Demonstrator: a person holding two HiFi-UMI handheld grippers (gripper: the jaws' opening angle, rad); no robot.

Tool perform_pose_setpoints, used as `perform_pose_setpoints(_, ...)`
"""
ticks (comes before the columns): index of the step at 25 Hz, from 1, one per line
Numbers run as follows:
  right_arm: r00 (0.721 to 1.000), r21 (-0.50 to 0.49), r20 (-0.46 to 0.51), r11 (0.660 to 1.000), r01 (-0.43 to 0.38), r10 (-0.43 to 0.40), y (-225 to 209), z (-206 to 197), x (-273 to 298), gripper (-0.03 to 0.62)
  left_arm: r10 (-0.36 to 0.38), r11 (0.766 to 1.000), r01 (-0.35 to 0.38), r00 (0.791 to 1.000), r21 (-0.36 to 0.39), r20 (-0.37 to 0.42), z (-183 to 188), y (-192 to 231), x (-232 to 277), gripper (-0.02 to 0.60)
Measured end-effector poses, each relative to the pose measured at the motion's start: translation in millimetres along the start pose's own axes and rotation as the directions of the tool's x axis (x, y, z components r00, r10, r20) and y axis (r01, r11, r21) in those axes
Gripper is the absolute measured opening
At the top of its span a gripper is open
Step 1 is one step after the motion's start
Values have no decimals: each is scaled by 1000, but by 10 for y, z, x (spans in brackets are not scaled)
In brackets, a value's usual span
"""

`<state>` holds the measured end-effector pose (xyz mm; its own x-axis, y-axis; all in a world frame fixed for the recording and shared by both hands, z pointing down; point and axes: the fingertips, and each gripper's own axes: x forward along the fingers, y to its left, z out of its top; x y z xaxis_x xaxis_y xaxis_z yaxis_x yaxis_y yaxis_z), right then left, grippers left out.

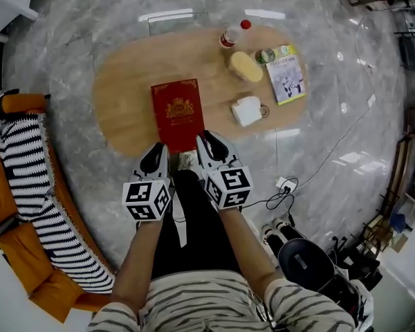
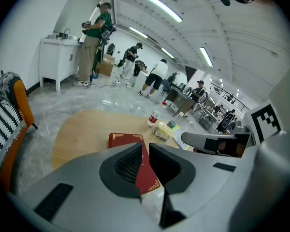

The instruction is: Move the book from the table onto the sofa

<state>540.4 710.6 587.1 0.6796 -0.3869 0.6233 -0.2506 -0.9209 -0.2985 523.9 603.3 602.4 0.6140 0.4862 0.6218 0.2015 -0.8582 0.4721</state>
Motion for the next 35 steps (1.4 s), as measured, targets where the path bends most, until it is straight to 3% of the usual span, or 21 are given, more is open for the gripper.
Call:
perform_pose_setpoints(4, 998, 33, -62, 999, -3, 5, -126, -272, 187, 105, -10, 998, 5, 997, -67, -77, -273, 141, 206, 95)
perform_pose_setpoints(14, 985, 132, -172, 991, -11, 34, -448, -853, 635, 246, 15, 997, -27, 988, -79, -152, -686, 543, 560, 196)
perform_pose_setpoints(17, 979, 139, -202, 990, -9, 37, -524, -1001, 774, 264, 27, 997, -39, 984, -66, -177, -828, 646, 694, 213)
perform_pose_setpoints(26, 953, 186, -301, 982, 23, 35, -880, -1465, 1126, 325, -6, 983, -42, 966, -179, -259, -1263, 839, 1087, 284)
perform_pose_setpoints(35, 921, 230, -375, 973, -17, 105, -988, -1812, 1334, 353, -30, 975, -41, 950, -219, -312, -1557, 956, 1278, 318)
